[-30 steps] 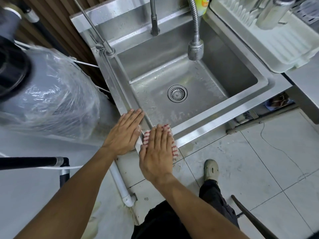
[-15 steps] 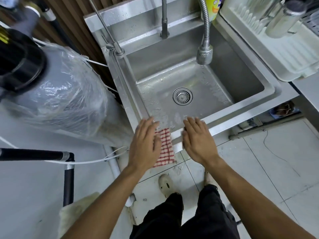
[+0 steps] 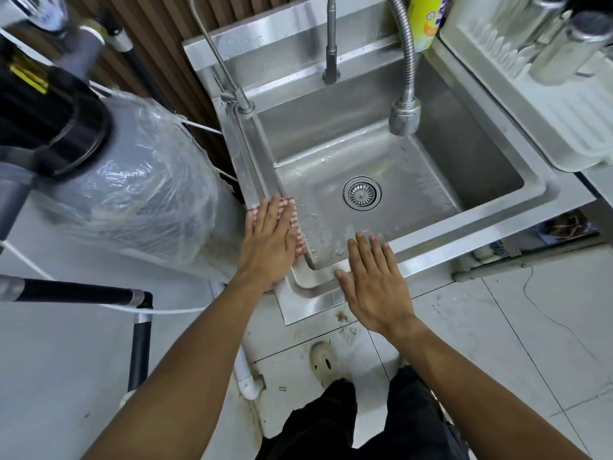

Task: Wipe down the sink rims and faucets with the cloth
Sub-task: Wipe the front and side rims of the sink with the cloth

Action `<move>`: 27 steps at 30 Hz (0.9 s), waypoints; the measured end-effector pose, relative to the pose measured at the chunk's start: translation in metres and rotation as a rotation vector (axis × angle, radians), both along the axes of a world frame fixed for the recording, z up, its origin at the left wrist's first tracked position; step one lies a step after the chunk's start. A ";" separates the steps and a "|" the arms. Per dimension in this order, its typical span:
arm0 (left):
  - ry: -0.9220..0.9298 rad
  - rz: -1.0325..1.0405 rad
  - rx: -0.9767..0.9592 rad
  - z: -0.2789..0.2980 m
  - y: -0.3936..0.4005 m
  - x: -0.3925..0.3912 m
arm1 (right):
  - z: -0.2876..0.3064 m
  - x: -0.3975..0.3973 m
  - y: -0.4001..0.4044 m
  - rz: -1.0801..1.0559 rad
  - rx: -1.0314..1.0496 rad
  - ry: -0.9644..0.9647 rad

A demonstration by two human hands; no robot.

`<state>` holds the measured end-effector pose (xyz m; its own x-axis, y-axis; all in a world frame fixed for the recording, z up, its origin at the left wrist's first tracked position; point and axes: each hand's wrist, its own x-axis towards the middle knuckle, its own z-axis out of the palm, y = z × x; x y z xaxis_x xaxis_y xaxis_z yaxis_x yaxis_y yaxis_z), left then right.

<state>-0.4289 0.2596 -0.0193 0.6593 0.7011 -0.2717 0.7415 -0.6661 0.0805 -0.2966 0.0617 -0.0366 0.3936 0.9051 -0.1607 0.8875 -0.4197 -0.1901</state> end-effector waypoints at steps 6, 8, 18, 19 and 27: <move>-0.142 0.168 -0.030 -0.013 -0.103 -0.028 | 0.002 0.011 -0.002 0.073 0.008 0.000; -0.166 0.189 -0.040 -0.019 -0.118 -0.033 | 0.004 0.014 -0.001 0.088 0.020 -0.007; -0.139 0.214 -0.056 -0.006 0.030 0.020 | 0.006 0.006 0.026 0.301 -0.053 0.005; -0.138 0.208 -0.057 -0.004 0.039 0.023 | 0.008 0.005 0.032 0.334 -0.061 0.020; -0.276 0.208 -0.076 -0.010 -0.023 -0.001 | 0.018 0.002 0.056 0.302 -0.096 0.183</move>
<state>-0.4300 0.2367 -0.0290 0.5604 0.8126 -0.1598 0.8041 -0.4877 0.3398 -0.2947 0.1182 -0.0183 0.0682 0.9535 -0.2937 0.9291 -0.1679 -0.3294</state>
